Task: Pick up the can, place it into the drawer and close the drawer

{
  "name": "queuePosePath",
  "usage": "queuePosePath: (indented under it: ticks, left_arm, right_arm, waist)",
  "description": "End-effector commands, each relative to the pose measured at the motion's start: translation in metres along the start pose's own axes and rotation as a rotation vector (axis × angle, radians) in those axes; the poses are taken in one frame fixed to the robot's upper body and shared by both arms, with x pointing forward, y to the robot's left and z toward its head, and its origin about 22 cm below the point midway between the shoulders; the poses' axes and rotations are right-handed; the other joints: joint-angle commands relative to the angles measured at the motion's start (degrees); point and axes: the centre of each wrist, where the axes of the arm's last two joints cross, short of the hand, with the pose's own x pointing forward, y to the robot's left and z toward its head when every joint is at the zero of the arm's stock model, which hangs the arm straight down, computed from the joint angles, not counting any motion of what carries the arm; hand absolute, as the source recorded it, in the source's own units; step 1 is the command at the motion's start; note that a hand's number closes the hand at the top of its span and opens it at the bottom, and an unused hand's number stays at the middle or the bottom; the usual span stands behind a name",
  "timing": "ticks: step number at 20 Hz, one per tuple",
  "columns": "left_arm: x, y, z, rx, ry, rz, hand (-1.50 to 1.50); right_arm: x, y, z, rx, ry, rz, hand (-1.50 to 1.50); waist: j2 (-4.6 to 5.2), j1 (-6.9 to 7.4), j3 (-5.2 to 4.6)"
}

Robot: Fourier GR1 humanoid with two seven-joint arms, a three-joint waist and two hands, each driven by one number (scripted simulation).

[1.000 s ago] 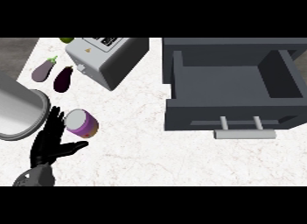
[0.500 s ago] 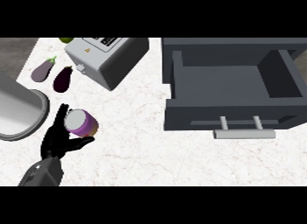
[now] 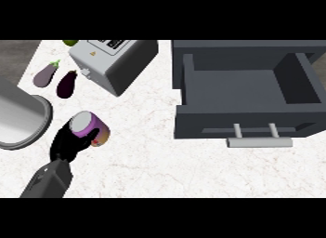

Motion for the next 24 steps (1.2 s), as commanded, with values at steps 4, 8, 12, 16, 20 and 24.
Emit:
queuePosePath:
  ticks: [4,8,12,16,20,24]
  left_arm:
    - [0.018,-0.021,-0.022,-0.130,-0.071,0.046,1.50]
    - [0.034,-0.041,-0.029,-0.203,-0.117,0.057,1.50]
    - [0.031,-0.058,-0.029,-0.092,-0.155,0.049,1.50]
    - [0.045,-0.077,-0.020,-0.085,-0.157,0.058,1.50]
    - [0.070,-0.105,-0.010,-0.127,-0.196,0.030,1.50]
    - [0.092,-0.145,-0.014,-0.130,-0.241,-0.009,1.50]
  right_arm:
    - [0.003,0.014,-0.004,0.000,0.000,-0.015,-1.50]
    - [0.005,0.003,-0.001,-0.006,-0.011,-0.006,-1.50]
    - [0.003,0.001,0.004,-0.001,-0.008,-0.034,-1.50]
    - [0.005,0.017,0.003,-0.015,0.000,-0.013,-1.50]
    - [0.004,0.007,0.006,-0.032,-0.022,-0.021,-1.50]
    - [-0.001,-0.006,0.016,-0.015,-0.001,-0.010,-1.50]
  waist:
    - [0.00,0.04,0.00]
    - [-0.17,0.43,0.05]
    - [-0.12,0.23,0.04]
    - [-0.21,0.50,0.07]
    - [-0.30,0.75,0.09]
    - [-0.27,0.14,0.08]
